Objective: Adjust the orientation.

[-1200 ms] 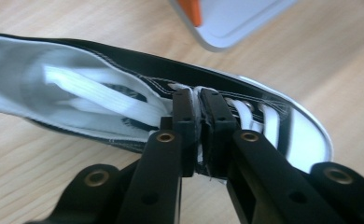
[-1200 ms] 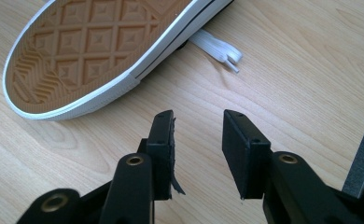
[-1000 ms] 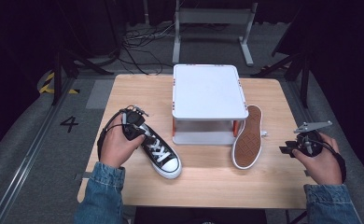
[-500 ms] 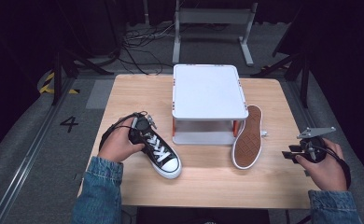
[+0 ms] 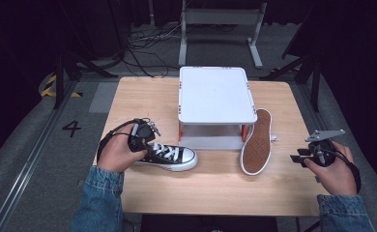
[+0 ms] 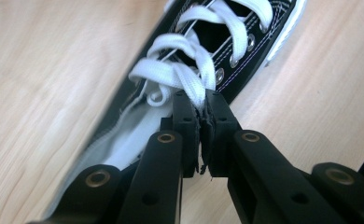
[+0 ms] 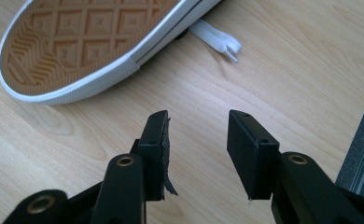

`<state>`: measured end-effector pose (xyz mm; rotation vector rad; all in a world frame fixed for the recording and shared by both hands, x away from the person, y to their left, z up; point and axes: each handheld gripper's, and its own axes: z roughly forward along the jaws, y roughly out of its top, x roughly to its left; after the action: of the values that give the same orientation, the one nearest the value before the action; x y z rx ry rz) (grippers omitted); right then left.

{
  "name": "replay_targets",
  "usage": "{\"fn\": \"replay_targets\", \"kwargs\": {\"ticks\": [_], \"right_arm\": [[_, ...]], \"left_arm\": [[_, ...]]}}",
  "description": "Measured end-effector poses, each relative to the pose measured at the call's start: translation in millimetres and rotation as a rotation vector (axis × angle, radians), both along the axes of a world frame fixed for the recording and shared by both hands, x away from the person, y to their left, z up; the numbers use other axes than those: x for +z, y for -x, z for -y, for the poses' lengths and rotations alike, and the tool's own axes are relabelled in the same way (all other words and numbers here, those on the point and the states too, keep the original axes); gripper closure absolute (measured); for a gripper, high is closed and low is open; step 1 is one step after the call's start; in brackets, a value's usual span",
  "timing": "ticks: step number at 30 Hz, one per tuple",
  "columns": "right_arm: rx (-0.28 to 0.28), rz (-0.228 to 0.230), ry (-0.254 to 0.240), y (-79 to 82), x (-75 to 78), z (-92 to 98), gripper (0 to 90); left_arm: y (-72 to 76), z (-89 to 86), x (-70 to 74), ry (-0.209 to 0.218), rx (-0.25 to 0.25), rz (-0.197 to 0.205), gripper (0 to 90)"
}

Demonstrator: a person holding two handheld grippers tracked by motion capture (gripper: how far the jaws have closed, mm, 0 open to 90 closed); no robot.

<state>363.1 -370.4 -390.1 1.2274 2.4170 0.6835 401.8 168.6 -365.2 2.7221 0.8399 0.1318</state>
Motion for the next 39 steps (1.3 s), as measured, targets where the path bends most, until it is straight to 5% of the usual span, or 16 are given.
{"fn": "replay_targets", "kwargs": {"ticks": [3,4,6,10,13,15,19,20,22,25,28,29,30,33,39], "right_arm": [[0.012,0.01,0.0,-5.3,1.7,-4.5,60.5],[0.012,0.01,0.0,-5.3,1.7,-4.5,60.5],[0.026,0.009,0.007,-9.3,1.4,-9.6,60.8],[0.034,0.007,0.011,-10.2,0.3,-12.7,60.8],[0.031,0.008,0.011,-10.2,0.5,-12.9,60.8],[0.027,0.013,0.011,-9.7,1.1,-12.6,60.8],[0.026,0.01,0.013,-9.9,0.3,-12.7,60.7],[0.028,0.011,0.014,-9.7,0.1,-13.5,60.7],[0.036,0.008,0.011,-8.9,-0.1,-14.9,60.5],[0.035,0.011,0.007,-7.5,0.3,-12.7,60.4],[0.027,0.014,0.008,-7.0,0.7,-9.1,59.9],[0.027,0.014,0.008,-7.0,0.7,-9.1,59.9],[0.025,0.015,0.007,-7.2,0.7,-7.9,59.8],[0.026,0.016,0.006,-7.1,0.8,-8.4,59.6],[0.036,0.017,0.007,-6.7,1.2,-10.6,59.0]], "left_arm": [[4.3,-24.4,13.0,0.069,0.192,0.066,85.8],[4.3,-24.4,13.0,0.069,0.192,0.066,85.9],[3.5,-37.5,17.2,0.1,0.341,0.121,86.0],[1.0,-33.8,11.1,0.074,0.4,0.12,85.8],[-1.5,-18.1,-1.7,-0.003,0.384,0.055,84.7],[1.0,-12.0,-0.9,-0.006,0.365,0.016,83.2],[4.7,1.5,5.4,0.231,0.242,-0.074,89.9],[4.5,5.8,5.1,0.249,0.218,-0.095,89.8],[4.1,11.9,1.9,0.187,0.216,-0.082,86.8],[7.4,5.4,8.7,0.191,0.215,-0.039,70.2],[10.1,-0.4,15.6,0.171,0.22,0.02,49.5],[12.1,-6.3,20.5,0.157,0.234,0.054,49.5],[13.4,-14.7,23.4,0.113,0.244,0.083,39.6],[13.6,-22.1,20.9,0.063,0.242,0.079,35.8],[11.4,-27.8,-0.1,-0.061,0.195,0.0,28.5]]}}
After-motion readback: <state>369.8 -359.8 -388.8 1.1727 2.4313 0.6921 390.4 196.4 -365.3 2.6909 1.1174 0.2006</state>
